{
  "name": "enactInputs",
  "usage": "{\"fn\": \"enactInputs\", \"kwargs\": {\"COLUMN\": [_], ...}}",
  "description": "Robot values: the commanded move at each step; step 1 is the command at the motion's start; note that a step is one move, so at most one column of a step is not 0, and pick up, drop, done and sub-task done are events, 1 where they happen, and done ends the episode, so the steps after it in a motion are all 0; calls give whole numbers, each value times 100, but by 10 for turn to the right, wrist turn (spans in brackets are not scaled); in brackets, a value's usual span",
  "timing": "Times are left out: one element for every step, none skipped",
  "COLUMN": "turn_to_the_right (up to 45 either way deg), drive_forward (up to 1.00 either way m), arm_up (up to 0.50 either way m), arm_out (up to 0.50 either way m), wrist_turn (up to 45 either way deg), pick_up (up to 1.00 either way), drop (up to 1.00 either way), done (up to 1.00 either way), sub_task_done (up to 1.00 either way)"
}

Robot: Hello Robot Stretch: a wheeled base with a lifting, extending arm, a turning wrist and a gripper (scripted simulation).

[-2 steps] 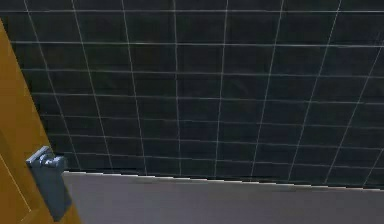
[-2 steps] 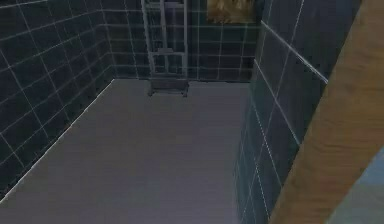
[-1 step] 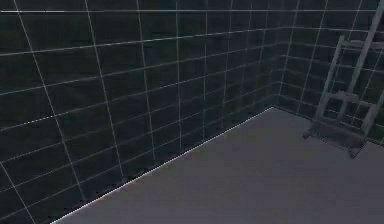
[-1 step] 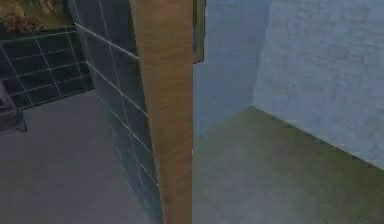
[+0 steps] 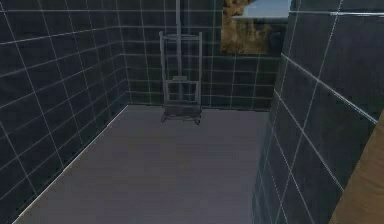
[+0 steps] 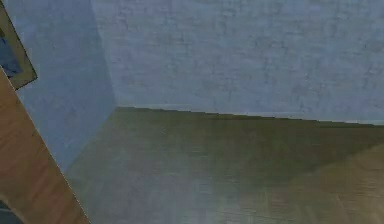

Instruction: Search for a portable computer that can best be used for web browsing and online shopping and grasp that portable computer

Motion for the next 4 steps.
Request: {"fn": "enactInputs", "kwargs": {"turn_to_the_right": [0,0,330,30], "drive_forward": [100,45,0,0], "arm_up": [0,0,0,0], "arm_out": [0,0,0,0], "wrist_turn": [0,0,0,0], "pick_up": [0,0,0,0], "drop": [0,0,0,0], "done": [0,0,0,0], "sub_task_done": [0,0,0,0]}}
